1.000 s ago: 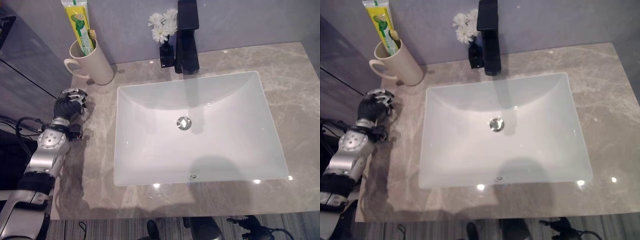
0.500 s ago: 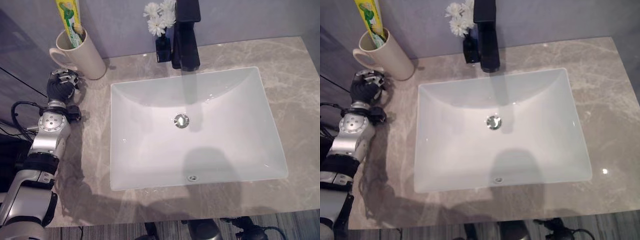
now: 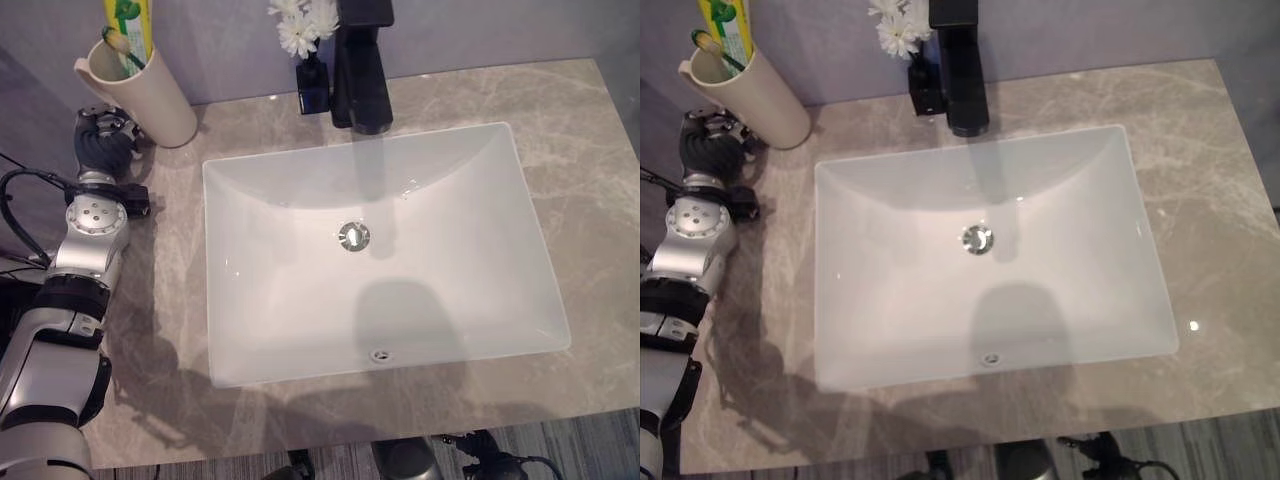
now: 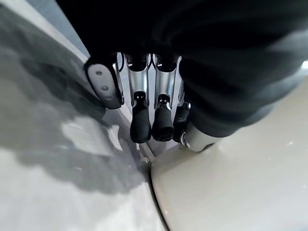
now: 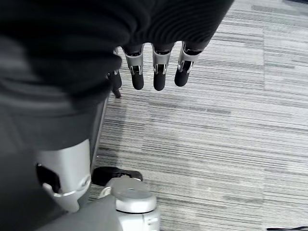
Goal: Put brush and paste in cup on sink, flatten towel.
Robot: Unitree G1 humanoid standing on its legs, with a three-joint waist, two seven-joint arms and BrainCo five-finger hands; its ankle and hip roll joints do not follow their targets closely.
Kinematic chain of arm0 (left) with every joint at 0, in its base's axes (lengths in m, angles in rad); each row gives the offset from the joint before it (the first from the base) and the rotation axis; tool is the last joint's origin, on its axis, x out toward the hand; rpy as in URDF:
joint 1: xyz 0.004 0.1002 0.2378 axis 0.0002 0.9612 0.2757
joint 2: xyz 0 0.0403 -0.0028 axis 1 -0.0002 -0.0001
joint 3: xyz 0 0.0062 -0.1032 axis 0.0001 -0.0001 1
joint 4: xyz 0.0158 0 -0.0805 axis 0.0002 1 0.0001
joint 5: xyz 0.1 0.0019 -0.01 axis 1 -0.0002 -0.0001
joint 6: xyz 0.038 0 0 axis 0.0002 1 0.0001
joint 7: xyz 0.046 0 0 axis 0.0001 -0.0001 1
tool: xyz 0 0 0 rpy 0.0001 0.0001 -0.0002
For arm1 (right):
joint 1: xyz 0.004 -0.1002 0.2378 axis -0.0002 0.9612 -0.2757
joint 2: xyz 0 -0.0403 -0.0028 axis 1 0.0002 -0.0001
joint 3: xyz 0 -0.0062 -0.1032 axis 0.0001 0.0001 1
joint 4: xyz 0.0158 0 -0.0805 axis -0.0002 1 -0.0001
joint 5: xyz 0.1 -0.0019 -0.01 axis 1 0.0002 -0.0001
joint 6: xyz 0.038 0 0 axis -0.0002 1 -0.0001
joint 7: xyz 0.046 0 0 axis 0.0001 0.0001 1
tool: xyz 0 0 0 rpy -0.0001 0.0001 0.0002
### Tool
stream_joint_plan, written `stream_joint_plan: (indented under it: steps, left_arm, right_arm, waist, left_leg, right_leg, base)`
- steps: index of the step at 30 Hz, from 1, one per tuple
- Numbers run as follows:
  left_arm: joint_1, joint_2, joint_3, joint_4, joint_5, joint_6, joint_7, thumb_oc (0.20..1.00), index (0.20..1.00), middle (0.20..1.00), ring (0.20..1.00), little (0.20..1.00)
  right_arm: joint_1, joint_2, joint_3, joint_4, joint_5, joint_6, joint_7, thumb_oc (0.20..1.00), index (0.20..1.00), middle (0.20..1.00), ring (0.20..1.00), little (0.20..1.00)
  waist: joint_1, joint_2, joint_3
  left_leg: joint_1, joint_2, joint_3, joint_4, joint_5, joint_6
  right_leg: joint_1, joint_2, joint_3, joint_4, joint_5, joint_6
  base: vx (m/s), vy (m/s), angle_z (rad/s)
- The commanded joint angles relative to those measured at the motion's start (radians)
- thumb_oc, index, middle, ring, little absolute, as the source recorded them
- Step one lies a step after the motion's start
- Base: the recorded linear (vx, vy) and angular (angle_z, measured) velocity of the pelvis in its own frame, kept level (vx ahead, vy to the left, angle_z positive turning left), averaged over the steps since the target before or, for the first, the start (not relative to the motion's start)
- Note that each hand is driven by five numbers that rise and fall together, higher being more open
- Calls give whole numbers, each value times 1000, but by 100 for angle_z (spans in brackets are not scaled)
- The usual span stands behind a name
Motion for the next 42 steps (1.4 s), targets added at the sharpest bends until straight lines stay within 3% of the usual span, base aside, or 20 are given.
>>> stream_joint_plan:
  steps: [1, 7, 17, 28, 34, 35, 36, 37, 38, 39, 42]
  left_arm:
    - [-30, -69, -55, 8, 33, -1, -27, 200, 200, 200, 200, 200]
    - [-47, -129, -74, -14, 18, -8, -22, 200, 200, 200, 200, 200]
    - [-55, -157, -86, -25, 14, -17, -24, 200, 200, 200, 200, 200]
    - [15, -224, 0, -34, 55, -1, 61, 200, 200, 200, 200, 200]
    - [205, -214, 113, -201, 99, -19, 94, 200, 200, 200, 200, 200]
    - [286, -187, 168, -301, 205, 1, 137, 200, 200, 200, 200, 200]
    - [288, -187, 170, -304, 206, 2, 138, 200, 200, 200, 200, 200]
    - [431, -192, 265, -439, 226, -13, 151, 200, 200, 200, 200, 200]
    - [440, -193, 270, -447, 227, -10, 151, 200, 200, 200, 200, 200]
    - [596, -210, 375, -576, 258, -20, 147, 200, 200, 200, 200, 200]
    - [738, -229, 485, -637, 248, -44, 149, 200, 200, 200, 200, 200]
  right_arm:
    - [26, 9, 27, -2, -5, -13, -22, 1000, 1000, 1000, 1000, 1000]
    - [12, 18, 34, 16, 0, -16, -33, 1000, 1000, 1000, 1000, 1000]
    - [-17, 28, 29, 104, 7, -11, -48, 1000, 1000, 1000, 1000, 1000]
    - [-63, 6, 26, 191, -6, 17, -72, 1000, 1000, 1000, 1000, 1000]
    - [-103, -2, 4, 277, -35, 40, -64, 1000, 1000, 1000, 1000, 1000]
    - [-105, -6, -19, 297, -39, 43, -60, 1000, 1000, 1000, 1000, 1000]
    - [-105, -6, -18, 297, -39, 43, -60, 1000, 1000, 1000, 1000, 1000]
    - [-107, -7, -36, 308, -50, 50, -57, 1000, 1000, 1000, 1000, 1000]
    - [-106, -9, -33, 308, -50, 50, -57, 1000, 1000, 1000, 1000, 1000]
    - [-95, -8, -56, 323, -64, 54, -48, 1000, 1000, 1000, 1000, 1000]
    - [-90, -9, -79, 338, -75, 62, -43, 1000, 1000, 1000, 1000, 1000]
  waist:
    - [-62, -17, 28]
    - [-71, -16, 26]
    - [-79, -4, 35]
    - [-45, -18, 18]
    - [14, -41, -23]
    - [43, -49, -36]
    - [41, -50, -39]
    - [72, -61, -52]
    - [70, -60, -53]
    - [98, -73, -66]
    - [120, -83, -78]
  left_leg:
    - [60, -36, -14, 6, 103, 15]
    - [60, -41, -8, 6, 104, 15]
    - [61, -45, -3, 6, 99, 18]
    - [101, -50, -21, 6, 57, 27]
    - [142, -57, -34, 6, 20, 41]
    - [164, -58, -41, 6, 5, 47]
    - [161, -61, -41, 6, 8, 48]
    - [176, -68, -53, 6, -1, 57]
    - [176, -68, -53, 6, -1, 57]
    - [193, -77, -62, 7, -21, 67]
    - [203, -88, -67, 21, -43, 78]
  right_leg:
    - [16, 0, 31, 188, -208, 60]
    - [14, 1, 35, 185, -203, 61]
    - [12, -1, 44, 178, -198, 60]
    - [67, -24, 17, 175, -194, 63]
    - [130, -39, 1, 140, -173, 69]
    - [155, -38, -3, 139, -174, 71]
    - [153, -41, -3, 137, -171, 71]
    - [175, -49, -10, 132, -167, 76]
    - [176, -49, -10, 131, -167, 76]
    - [198, -59, -14, 123, -159, 83]
    - [215, -75, -16, 117, -143, 95]
  base:
    - [0, 0, 0]
    - [0, 0, 0]
    - [-3, 11, -4]
    - [-10, 8, 2]
    - [-29, 61, 8]
    - [-10, 40, 20]
    - [-59, 118, 11]
    - [-57, 80, 9]
    - [-103, 154, 15]
    - [-91, 128, 19]
    - [-99, 140, 15]
